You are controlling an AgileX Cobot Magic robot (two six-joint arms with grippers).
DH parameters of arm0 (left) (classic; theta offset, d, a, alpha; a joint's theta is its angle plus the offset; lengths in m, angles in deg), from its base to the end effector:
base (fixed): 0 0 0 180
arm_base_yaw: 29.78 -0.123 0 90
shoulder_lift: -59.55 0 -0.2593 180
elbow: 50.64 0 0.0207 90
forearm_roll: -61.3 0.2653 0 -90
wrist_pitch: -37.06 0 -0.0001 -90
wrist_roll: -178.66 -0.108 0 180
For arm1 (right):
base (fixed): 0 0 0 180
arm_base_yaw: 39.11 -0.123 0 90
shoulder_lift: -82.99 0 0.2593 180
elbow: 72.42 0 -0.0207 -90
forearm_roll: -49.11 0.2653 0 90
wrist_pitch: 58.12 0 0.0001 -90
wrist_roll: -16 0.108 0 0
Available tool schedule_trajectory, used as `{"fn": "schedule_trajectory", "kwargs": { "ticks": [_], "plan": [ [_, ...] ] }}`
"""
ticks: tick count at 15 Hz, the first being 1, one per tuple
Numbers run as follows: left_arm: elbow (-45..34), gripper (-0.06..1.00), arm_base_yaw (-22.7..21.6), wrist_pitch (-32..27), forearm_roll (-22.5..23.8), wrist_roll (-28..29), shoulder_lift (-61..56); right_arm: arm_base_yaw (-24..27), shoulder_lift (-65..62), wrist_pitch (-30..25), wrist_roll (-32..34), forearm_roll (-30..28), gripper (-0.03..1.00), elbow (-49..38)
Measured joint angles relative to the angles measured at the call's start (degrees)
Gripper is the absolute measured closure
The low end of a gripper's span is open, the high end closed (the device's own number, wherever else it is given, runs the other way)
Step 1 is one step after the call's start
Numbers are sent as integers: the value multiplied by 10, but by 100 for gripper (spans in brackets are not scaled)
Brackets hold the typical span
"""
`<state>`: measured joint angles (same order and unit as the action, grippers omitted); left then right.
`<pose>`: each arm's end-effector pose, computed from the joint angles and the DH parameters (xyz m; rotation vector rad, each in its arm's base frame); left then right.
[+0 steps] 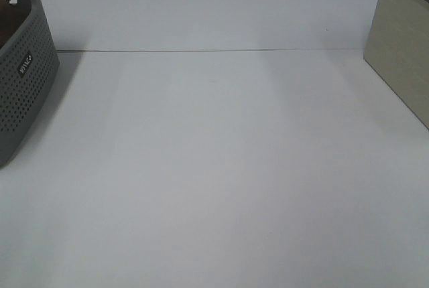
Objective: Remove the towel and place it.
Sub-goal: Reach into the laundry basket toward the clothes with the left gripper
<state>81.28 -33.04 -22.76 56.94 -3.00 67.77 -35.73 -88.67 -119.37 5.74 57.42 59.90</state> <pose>0.0497 -0.0043 0.2771 -0.0255 2.0244 -0.0365 0.0480 0.0109 0.2773 -0.1302 2.0341 0.0245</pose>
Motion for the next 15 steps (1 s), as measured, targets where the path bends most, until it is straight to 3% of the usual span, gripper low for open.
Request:
{"fn": "schedule_trajectory", "kwargs": {
  "ticks": [15],
  "plan": [
    [0,-5,0,0,0,-1,0,0,0,0,0,0,21,0]
  ]
}}
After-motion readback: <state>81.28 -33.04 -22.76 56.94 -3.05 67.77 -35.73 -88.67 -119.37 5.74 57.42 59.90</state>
